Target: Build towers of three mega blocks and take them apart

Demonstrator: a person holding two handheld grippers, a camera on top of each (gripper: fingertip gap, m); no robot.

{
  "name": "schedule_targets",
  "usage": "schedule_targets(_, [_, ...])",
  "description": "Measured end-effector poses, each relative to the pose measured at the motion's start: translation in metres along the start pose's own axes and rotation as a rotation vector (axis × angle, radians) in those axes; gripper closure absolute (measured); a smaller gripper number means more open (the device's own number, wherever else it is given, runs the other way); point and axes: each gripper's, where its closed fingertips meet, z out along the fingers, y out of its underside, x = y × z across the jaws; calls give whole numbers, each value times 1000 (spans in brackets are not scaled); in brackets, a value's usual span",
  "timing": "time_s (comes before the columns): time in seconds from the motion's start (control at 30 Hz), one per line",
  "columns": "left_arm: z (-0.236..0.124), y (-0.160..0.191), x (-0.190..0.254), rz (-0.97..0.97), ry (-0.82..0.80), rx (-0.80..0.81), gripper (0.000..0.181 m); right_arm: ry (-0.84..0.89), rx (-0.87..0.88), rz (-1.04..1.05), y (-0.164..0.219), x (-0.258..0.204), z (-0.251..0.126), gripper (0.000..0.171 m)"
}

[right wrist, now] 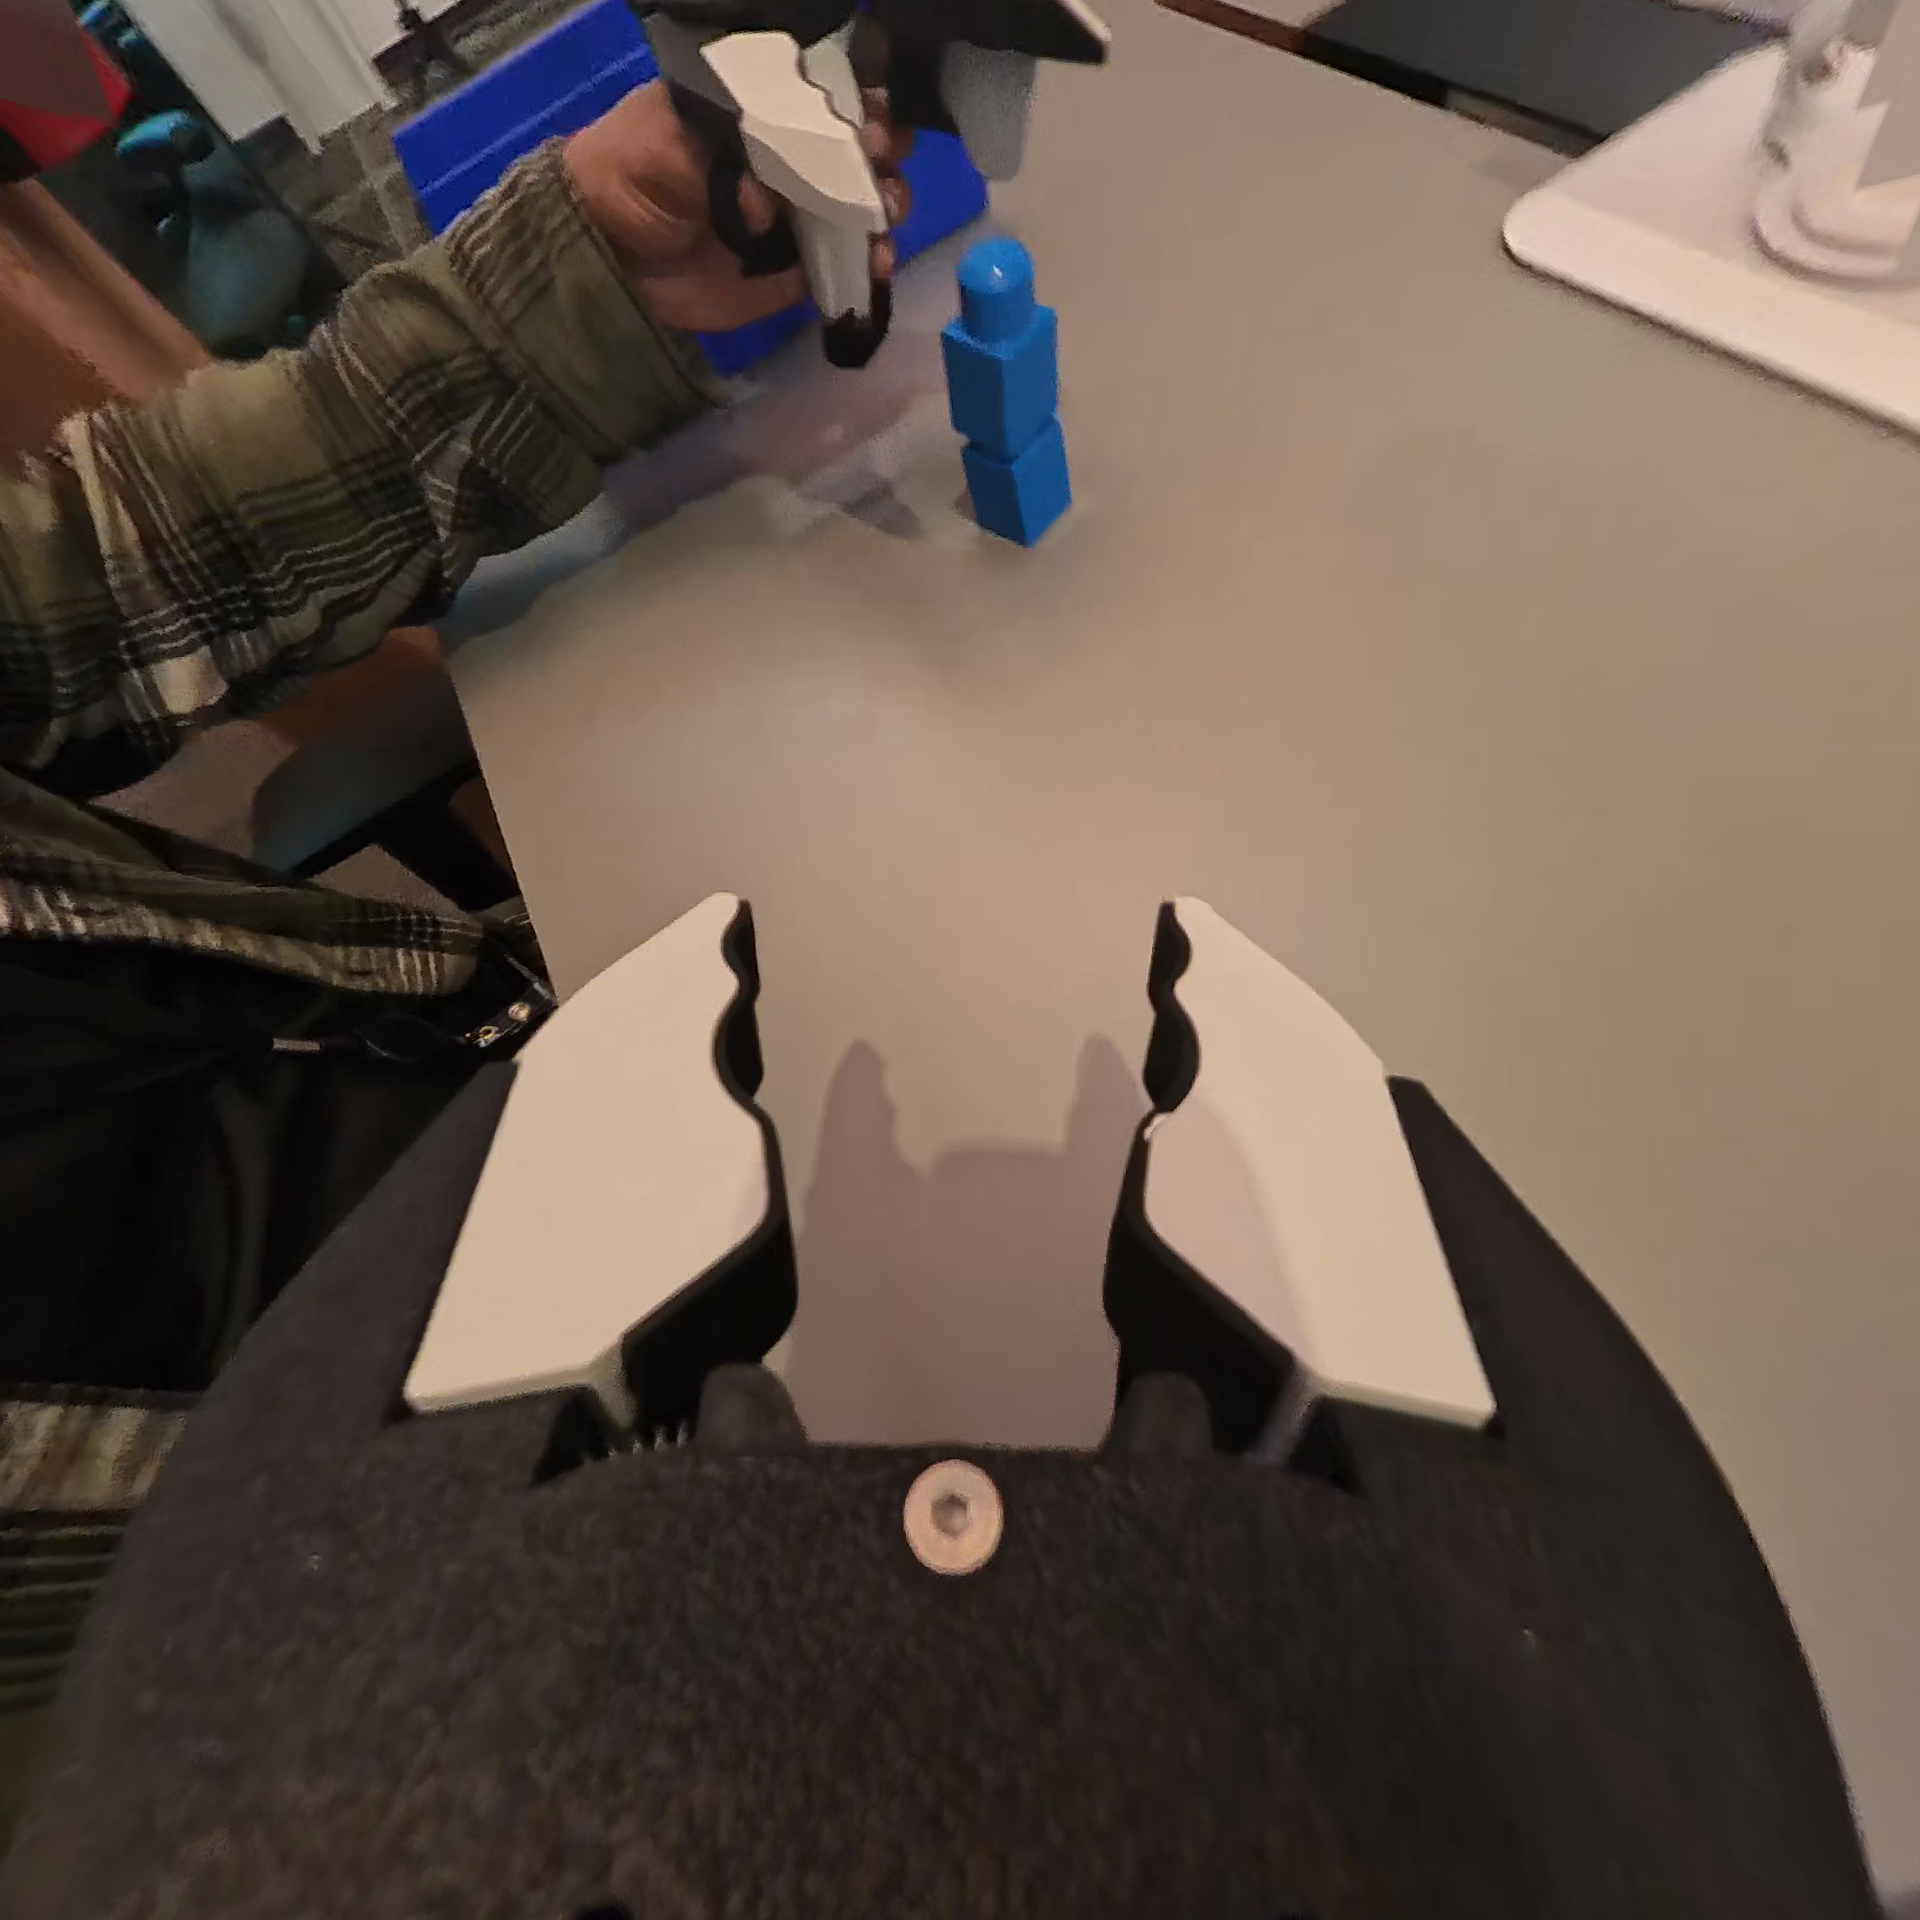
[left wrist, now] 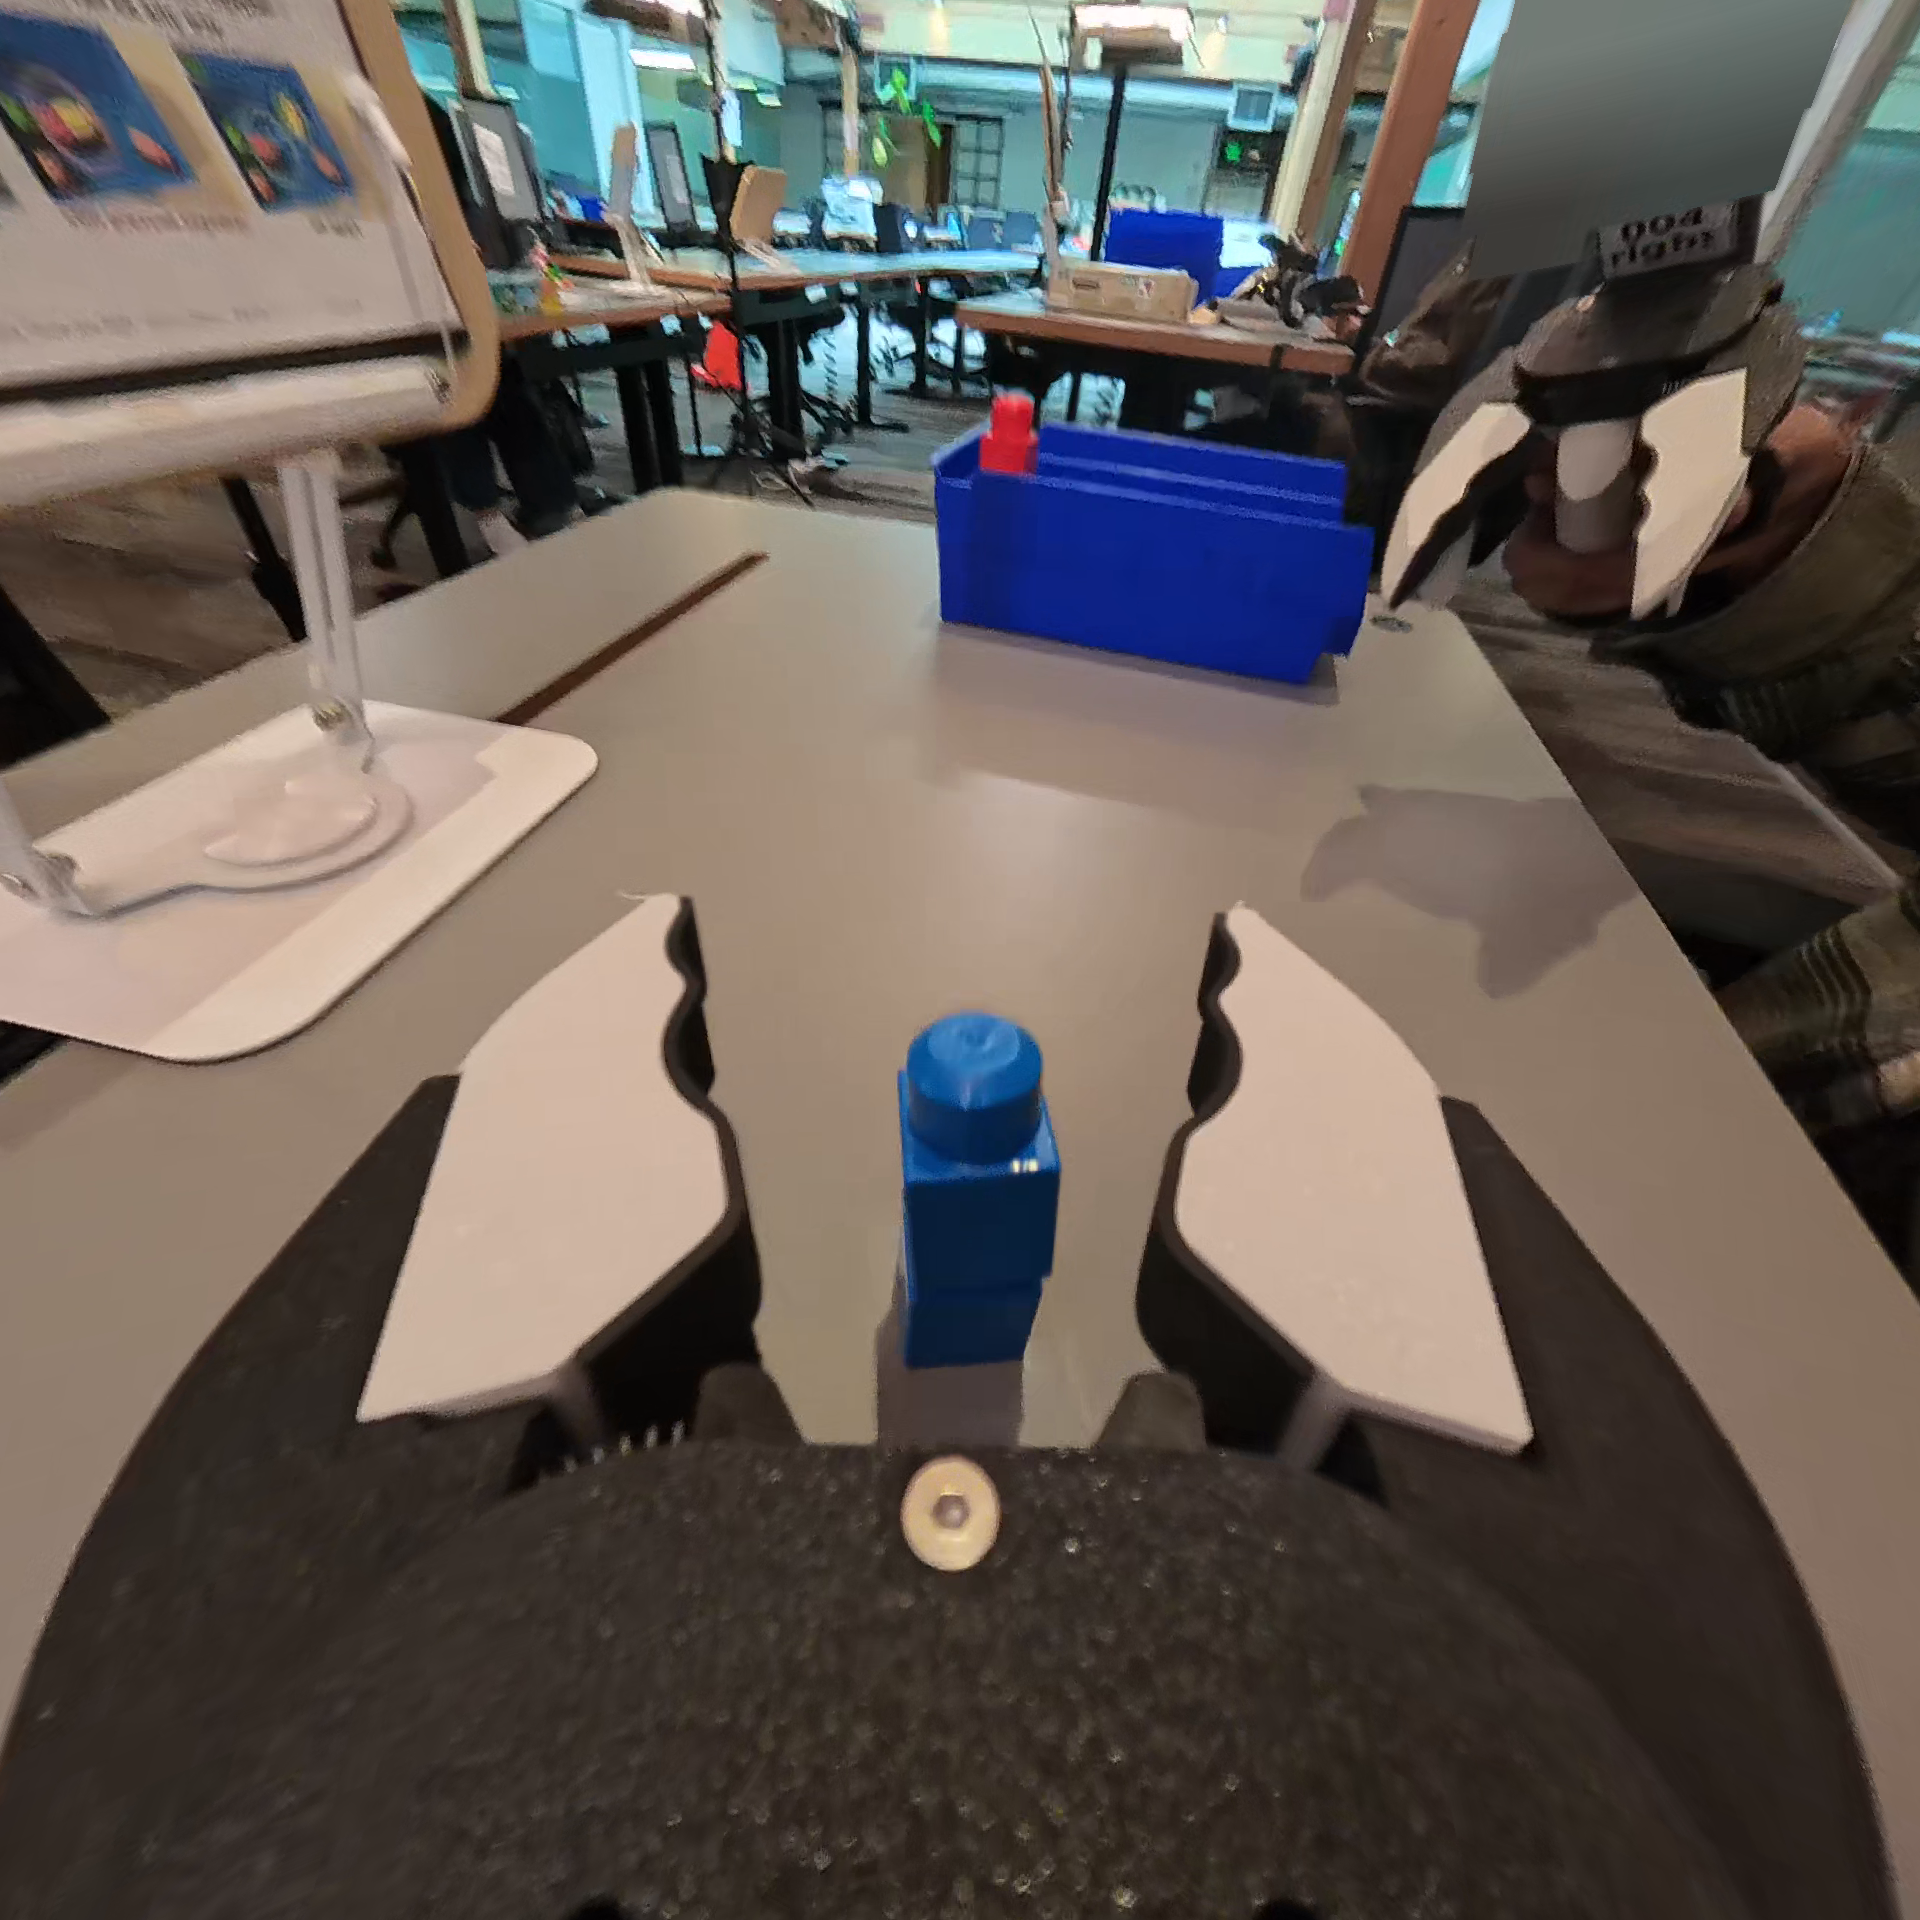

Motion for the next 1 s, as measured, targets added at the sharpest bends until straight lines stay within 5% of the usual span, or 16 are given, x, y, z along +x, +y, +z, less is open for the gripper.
schedule_targets(0.33, [-69,-99,49,53,-170,209,83,-233,-246,-555,-93,5,125,101])
schedule_targets(0.6, [-132,-41,99,-70,-260,67,87,-307,-535,-702,-102,18,222,107])
schedule_targets(0.83, [-162,-29,106,-99,-300,71,90,-322,-679,-755,-95,18,245,115])
schedule_targets(1.0, [-169,-31,106,-85,-306,96,92,-333,-742,-776,-92,16,250,139])
